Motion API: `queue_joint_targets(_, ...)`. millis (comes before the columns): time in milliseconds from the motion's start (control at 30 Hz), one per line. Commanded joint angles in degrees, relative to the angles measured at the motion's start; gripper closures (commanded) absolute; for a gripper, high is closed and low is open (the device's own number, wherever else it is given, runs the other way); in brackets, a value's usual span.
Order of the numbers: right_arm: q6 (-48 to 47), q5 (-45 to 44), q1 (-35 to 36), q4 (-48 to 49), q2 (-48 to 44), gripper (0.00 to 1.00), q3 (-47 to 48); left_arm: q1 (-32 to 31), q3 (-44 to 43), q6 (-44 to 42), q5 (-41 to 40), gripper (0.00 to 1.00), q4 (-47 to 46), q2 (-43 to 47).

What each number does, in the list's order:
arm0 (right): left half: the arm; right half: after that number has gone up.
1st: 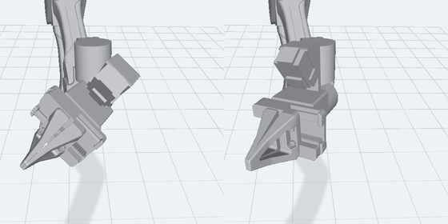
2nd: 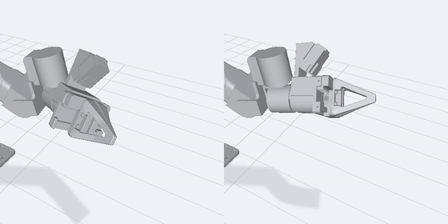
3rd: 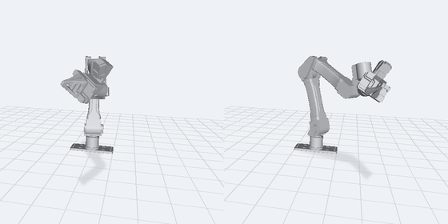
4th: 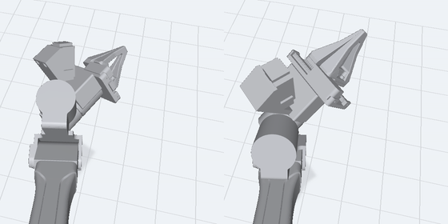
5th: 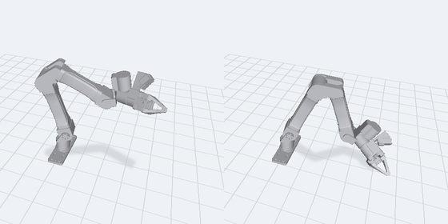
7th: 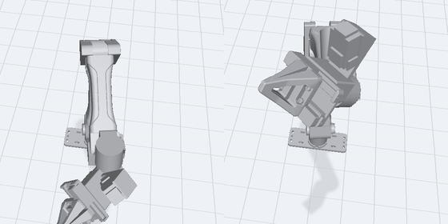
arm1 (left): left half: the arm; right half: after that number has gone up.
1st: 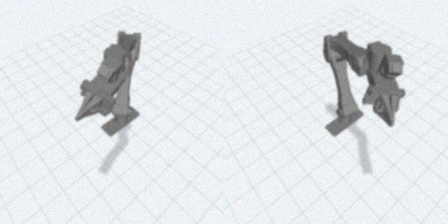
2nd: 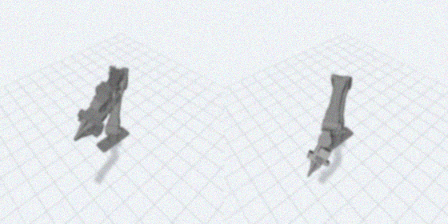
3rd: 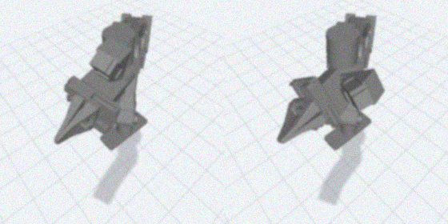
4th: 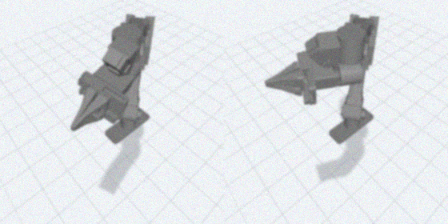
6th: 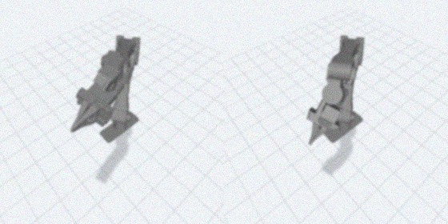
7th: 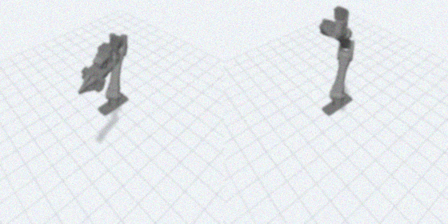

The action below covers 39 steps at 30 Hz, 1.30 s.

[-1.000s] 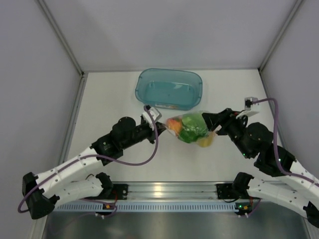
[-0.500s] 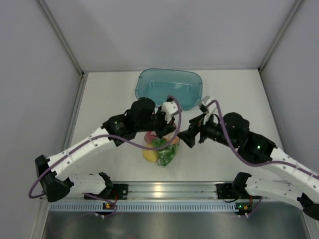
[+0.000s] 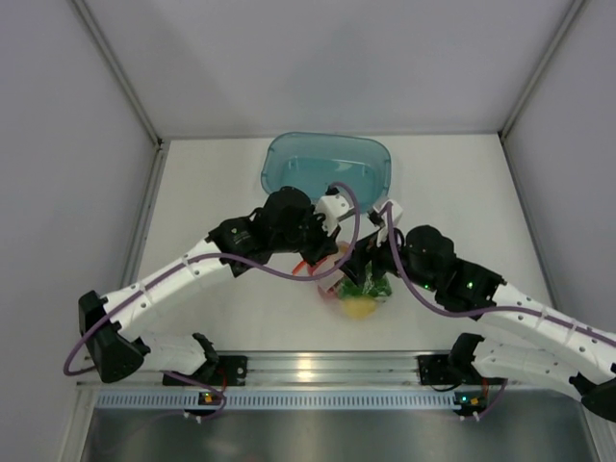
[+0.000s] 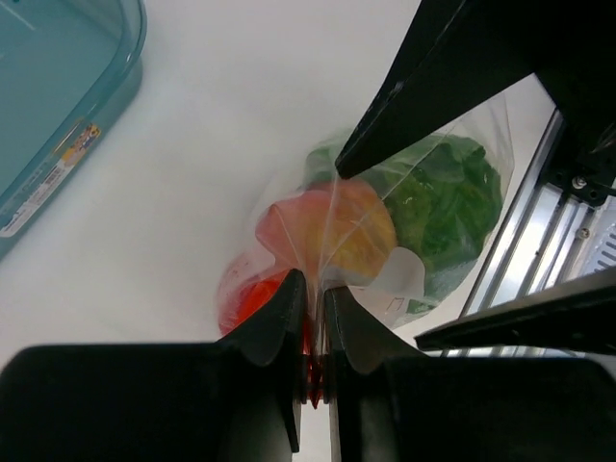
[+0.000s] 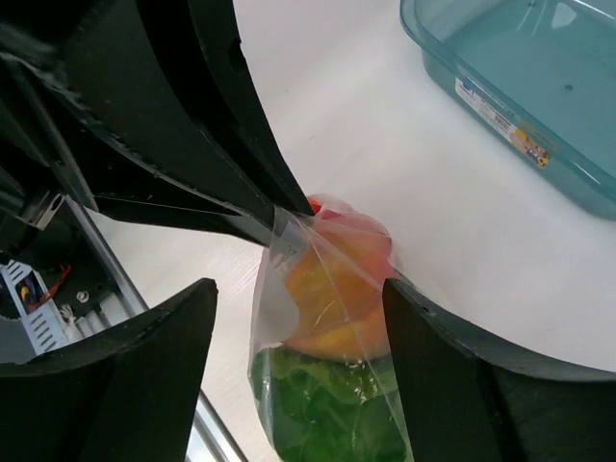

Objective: Open the zip-top bag and remove the fake food

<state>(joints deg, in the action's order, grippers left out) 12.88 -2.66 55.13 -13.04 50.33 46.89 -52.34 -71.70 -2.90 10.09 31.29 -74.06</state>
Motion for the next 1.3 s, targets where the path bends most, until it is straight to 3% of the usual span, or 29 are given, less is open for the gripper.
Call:
queue_joint_targets(0,-2.33,1.34,0.85,5.74,-0.49,0.30,-1.01,-0.40,-4.32,0.09,4.75,1.00,-2.55,0.23)
queue_joint_targets(267,-8.75,1.87,0.94,6.80,-1.28,0.35,-1.81,-0.57,-3.97,-4.83,18.38,1.00,-2.46,0.32)
queue_joint_targets(300,-9.01,1.52,0.94,6.54,-1.20,0.40,-1.72,-0.57,-4.06,-5.19,18.91,1.00,-2.37,0.24)
queue_joint_targets(400,-9.72,-0.07,0.85,4.78,-0.32,0.70,-0.75,-0.57,-4.23,-5.37,17.60,1.00,-2.37,0.06)
queue_joint_targets(433,-10.07,-0.07,0.85,3.56,0.03,0.91,-0.66,-0.57,-4.32,-5.37,16.21,1.00,-2.29,0.32)
queue_joint_targets(500,-9.72,0.02,0.85,2.93,0.39,1.00,-0.75,-0.57,-4.50,-5.63,14.79,1.00,-2.29,1.11)
queue_joint_targets(533,-9.55,0.02,0.85,3.19,0.21,1.00,-1.01,-0.57,-4.59,-5.63,12.35,0.97,-2.46,1.46)
queue_joint_targets(700,-8.75,4.13,0.85,5.65,-2.42,1.00,-3.21,-0.57,-5.38,-6.07,7.93,0.58,-2.63,3.31)
queue_joint_targets(733,-8.67,4.15,0.94,6.00,-2.86,1.00,-3.21,-0.57,-5.29,-6.16,7.32,0.42,-2.81,4.18)
queue_joint_targets(767,-8.32,4.15,0.85,6.53,-4.00,1.00,-3.13,-0.49,-5.03,-5.98,5.31,0.35,-3.59,4.89)
queue_joint_targets(800,-8.31,4.41,0.94,6.79,-4.44,1.00,-3.21,-0.57,-4.33,-5.89,3.90,0.02,-4.65,5.50)
queue_joint_targets(967,-9.19,6.87,0.94,5.31,-10.49,1.00,-2.77,-0.40,4.19,-5.80,2.74,0.01,-14.05,14.36)
queue_joint_targets(1100,-10.60,14.93,0.94,2.94,-17.44,1.00,-3.30,-0.49,10.43,-7.91,13.79,0.01,-18.36,19.48)
queue_joint_targets(1267,-11.74,18.74,0.85,0.12,-26.22,1.00,-2.42,-0.49,12.55,-9.50,23.56,0.01,-18.63,19.66)
